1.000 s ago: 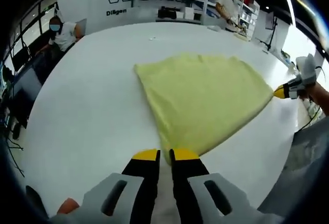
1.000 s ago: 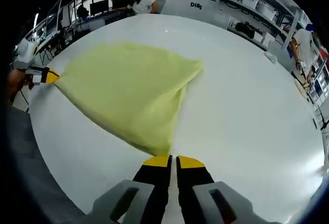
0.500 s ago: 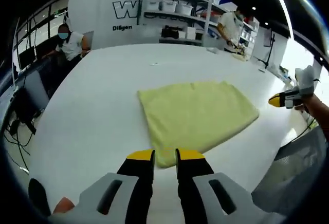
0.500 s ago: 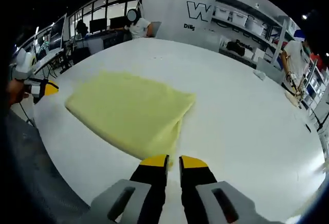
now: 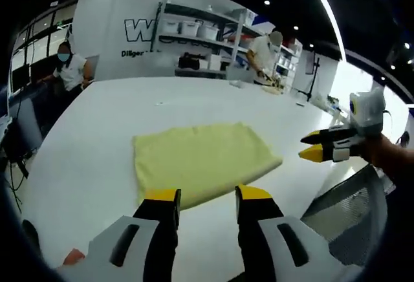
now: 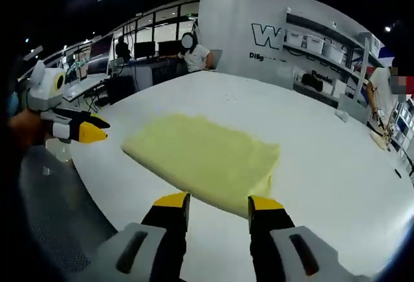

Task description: Fold the garment on the visible template until the final outline fits inside the template.

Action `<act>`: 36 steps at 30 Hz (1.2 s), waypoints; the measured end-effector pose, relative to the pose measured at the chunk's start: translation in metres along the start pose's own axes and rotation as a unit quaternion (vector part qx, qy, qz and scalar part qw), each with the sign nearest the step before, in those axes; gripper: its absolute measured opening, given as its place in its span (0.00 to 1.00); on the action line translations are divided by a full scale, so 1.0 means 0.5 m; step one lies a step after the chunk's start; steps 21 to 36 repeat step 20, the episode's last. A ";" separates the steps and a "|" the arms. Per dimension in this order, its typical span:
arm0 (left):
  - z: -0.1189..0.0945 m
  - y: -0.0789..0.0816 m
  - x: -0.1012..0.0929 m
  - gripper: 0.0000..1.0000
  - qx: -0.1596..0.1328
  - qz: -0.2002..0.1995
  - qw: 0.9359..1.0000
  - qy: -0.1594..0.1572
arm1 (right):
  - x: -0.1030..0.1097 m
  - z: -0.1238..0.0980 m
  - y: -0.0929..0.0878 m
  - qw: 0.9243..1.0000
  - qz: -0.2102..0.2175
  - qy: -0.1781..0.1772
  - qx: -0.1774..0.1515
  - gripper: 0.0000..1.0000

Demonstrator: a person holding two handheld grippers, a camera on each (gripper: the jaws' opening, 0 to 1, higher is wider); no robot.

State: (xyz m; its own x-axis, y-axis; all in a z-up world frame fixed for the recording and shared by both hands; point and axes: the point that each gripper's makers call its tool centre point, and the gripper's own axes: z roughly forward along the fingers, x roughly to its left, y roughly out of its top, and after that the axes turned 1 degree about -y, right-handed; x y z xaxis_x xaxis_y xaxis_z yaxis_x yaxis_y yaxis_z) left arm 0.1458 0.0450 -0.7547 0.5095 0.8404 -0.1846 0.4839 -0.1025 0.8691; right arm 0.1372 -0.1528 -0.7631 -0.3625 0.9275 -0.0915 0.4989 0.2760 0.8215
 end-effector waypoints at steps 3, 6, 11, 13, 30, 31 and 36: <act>0.011 -0.004 -0.009 0.56 -0.007 -0.005 1.000 -0.002 | 0.002 0.005 0.004 1.000 0.014 -0.005 -0.010 0.65; 0.015 0.004 -0.017 0.72 -0.026 0.003 1.000 0.003 | -0.002 0.006 0.000 1.000 0.017 -0.010 -0.007 0.81; 0.018 0.025 -0.023 0.96 -0.066 0.022 0.997 0.017 | -0.005 0.006 0.007 0.999 0.032 -0.014 -0.016 0.97; 0.020 0.028 -0.019 0.99 -0.070 0.024 0.997 0.022 | -0.003 0.007 0.004 0.999 0.033 -0.014 -0.012 0.99; 0.022 0.026 -0.009 0.99 -0.075 0.028 0.996 0.032 | 0.017 0.013 0.015 0.999 0.032 -0.006 -0.020 0.99; 0.022 0.026 -0.009 0.99 -0.075 0.028 0.996 0.032 | 0.017 0.013 0.015 0.999 0.032 -0.006 -0.020 0.99; 0.022 0.026 -0.009 0.99 -0.075 0.028 0.996 0.032 | 0.017 0.013 0.015 0.999 0.032 -0.006 -0.020 0.99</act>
